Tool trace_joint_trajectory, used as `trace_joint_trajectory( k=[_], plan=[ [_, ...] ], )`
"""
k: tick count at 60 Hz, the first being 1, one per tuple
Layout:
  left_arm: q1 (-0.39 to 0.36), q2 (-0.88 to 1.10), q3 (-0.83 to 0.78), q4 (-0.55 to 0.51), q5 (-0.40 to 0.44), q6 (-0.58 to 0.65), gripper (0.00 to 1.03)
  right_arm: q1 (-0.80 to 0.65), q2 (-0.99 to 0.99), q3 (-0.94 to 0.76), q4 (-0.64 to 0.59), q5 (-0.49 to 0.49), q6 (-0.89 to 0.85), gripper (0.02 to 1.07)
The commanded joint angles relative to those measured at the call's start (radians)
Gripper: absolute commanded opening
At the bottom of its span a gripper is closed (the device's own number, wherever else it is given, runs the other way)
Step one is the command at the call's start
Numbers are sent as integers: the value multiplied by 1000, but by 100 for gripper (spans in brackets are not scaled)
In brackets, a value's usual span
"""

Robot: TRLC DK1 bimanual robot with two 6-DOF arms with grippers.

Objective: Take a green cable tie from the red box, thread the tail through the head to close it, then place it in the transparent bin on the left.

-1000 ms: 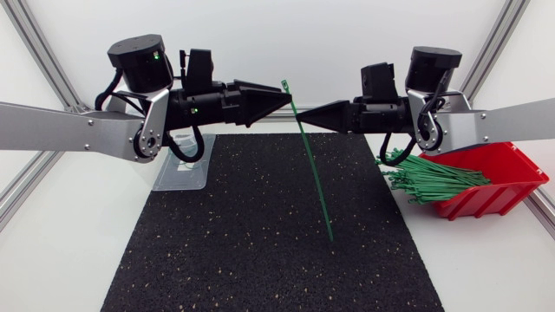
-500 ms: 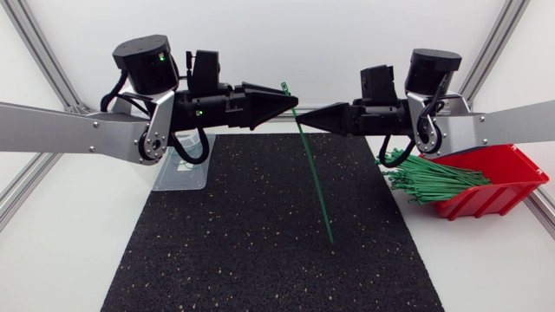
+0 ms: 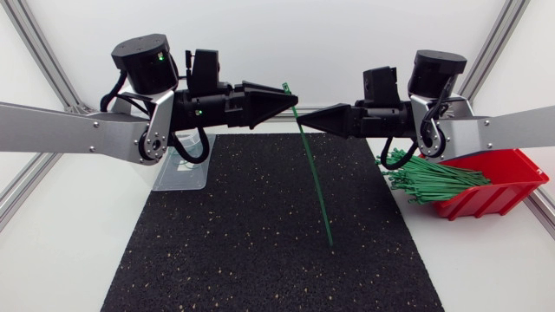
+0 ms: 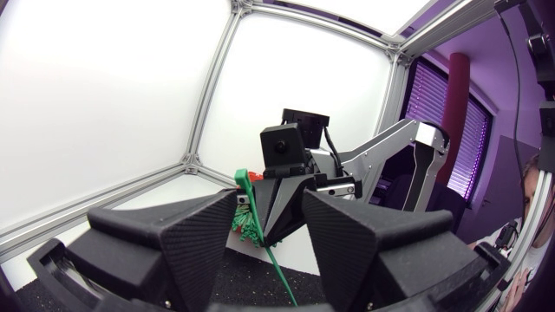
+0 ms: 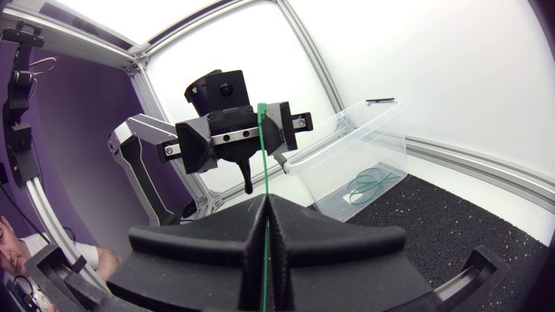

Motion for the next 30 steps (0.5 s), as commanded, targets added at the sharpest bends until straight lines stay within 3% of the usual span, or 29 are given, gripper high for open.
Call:
trace_joint_trajectory(
  k=[1, 14, 30],
  plan=[
    [-3, 8, -14, 21, 14, -28, 51, -5, -24, -20, 19, 2, 29, 8],
    [-3, 10, -18, 22, 12, -28, 46, -8, -34, -26, 22, 8, 29, 8],
    [-5, 10, -20, 22, 12, -28, 29, -11, -43, -37, 35, 17, 29, 8]
  ],
)
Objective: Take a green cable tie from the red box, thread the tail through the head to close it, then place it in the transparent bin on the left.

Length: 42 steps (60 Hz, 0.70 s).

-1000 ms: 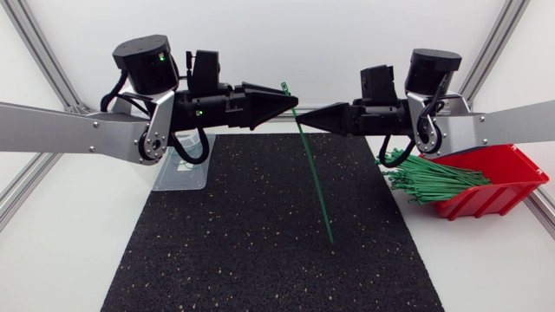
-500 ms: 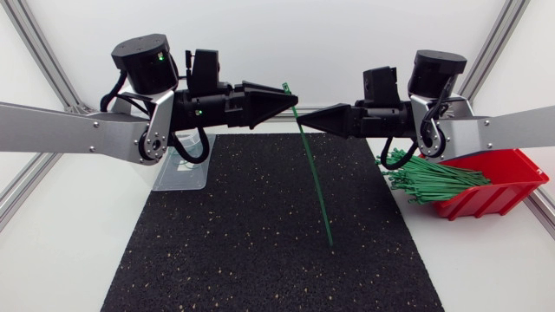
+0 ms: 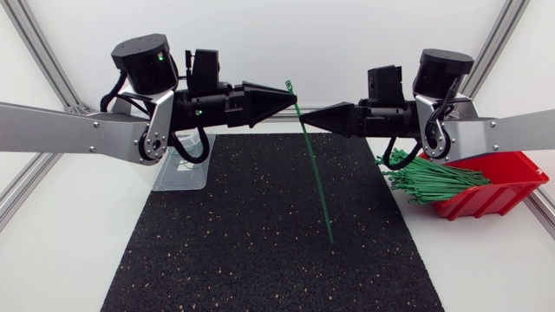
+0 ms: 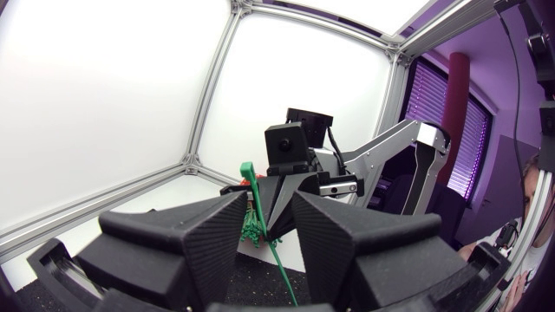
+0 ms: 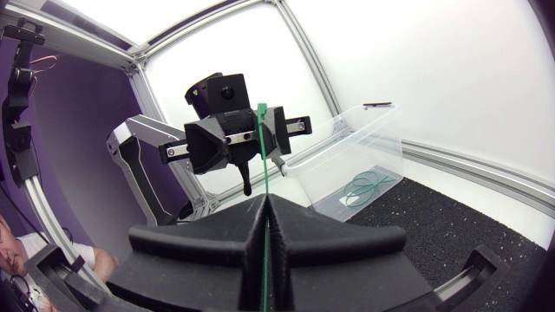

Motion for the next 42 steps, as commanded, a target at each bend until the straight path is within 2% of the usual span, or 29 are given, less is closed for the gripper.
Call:
trace_joint_trajectory(
  k=[1, 18, 42],
  plan=[
    [-3, 11, -18, 20, 12, -29, 29, -5, -23, -21, 18, 8, 26, 8],
    [-6, 17, -14, 20, 12, -32, 29, -5, -31, -23, 20, 14, 26, 8],
    [-6, 31, 2, 20, 12, -40, 21, 9, -27, -24, 21, 15, 26, 8]
  ],
)
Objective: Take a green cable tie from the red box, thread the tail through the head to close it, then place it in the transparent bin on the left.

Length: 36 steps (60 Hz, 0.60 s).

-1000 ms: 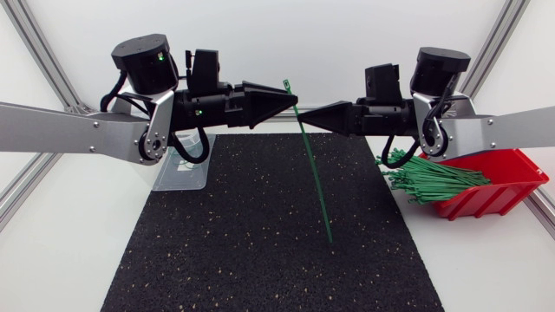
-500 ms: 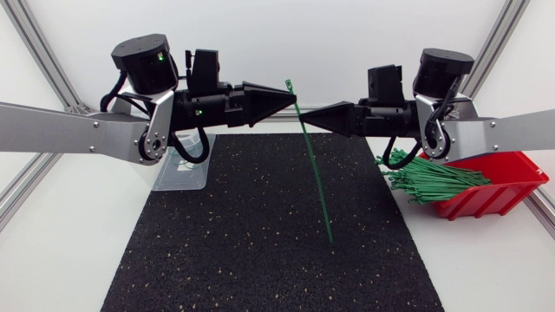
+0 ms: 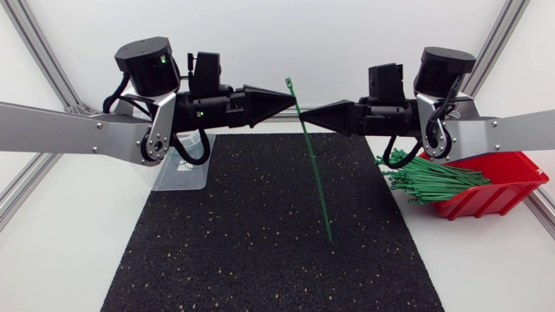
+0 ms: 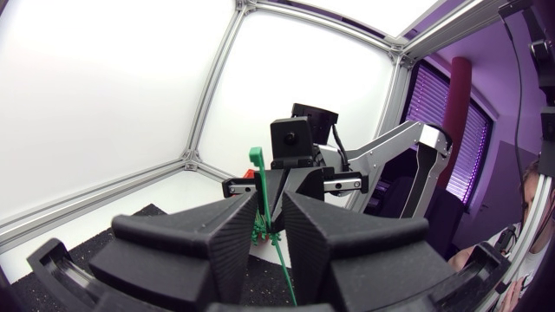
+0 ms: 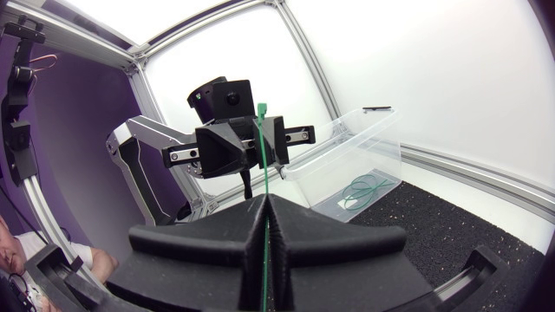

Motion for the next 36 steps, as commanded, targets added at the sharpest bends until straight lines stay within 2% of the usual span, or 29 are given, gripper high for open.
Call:
trace_joint_trajectory(
  k=[1, 22, 30, 36],
  plan=[
    [-6, 19, 3, 20, 12, -21, 21, 8, -20, -24, 15, 6, 26, 8],
    [-12, 19, 9, 20, 12, -21, 21, 20, -14, -27, 18, 12, 26, 8],
    [-11, 19, 12, 20, 12, -21, 16, 20, -15, -32, 22, 12, 26, 8],
    [-11, 20, 12, 20, 12, -21, 16, 20, -15, -32, 22, 12, 26, 8]
  ],
)
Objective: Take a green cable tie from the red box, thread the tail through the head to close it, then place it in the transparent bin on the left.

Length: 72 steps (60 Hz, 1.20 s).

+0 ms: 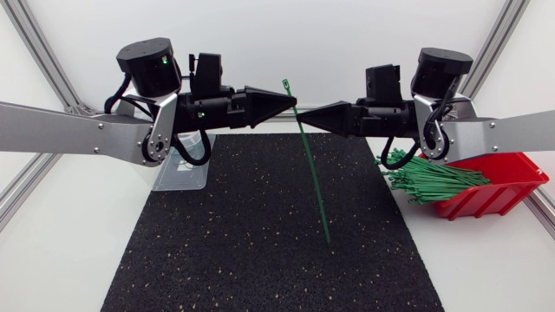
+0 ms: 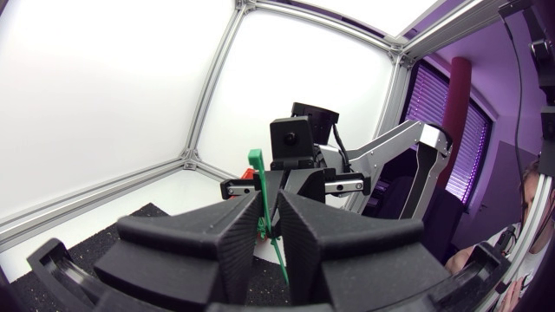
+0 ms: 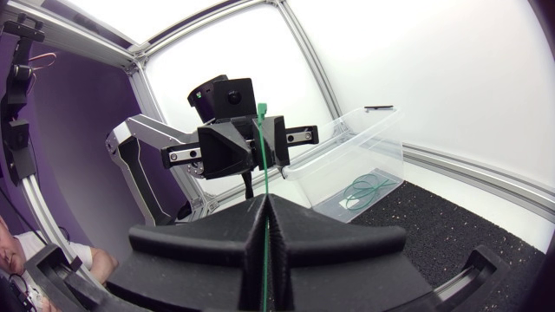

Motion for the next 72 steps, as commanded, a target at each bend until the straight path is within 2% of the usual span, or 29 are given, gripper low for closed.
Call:
trace_joint_trajectory(
  k=[1, 13, 15, 21, 26, 62, 72],
  plan=[
    [-6, 18, 12, 20, 12, -21, 16, 7, -15, -29, 19, 1, 26, 8],
    [-3, 18, 16, 20, 12, -21, 15, 9, -15, -29, 19, 1, 25, 8],
    [-2, 18, 16, 20, 12, -21, 12, 10, -15, -29, 19, 2, 25, 8],
    [-2, 18, 16, 20, 12, -22, 11, 10, -14, -29, 19, 2, 25, 8],
    [-3, 19, 17, 20, 12, -22, 4, 10, -14, -29, 19, 2, 26, 8],
    [-8, 35, 51, 18, -15, -55, 3, 19, -15, -31, 22, 9, 25, 8],
    [-3, 29, 52, 14, -31, -59, 3, 24, -17, -29, 20, 13, 23, 11]
  ],
)
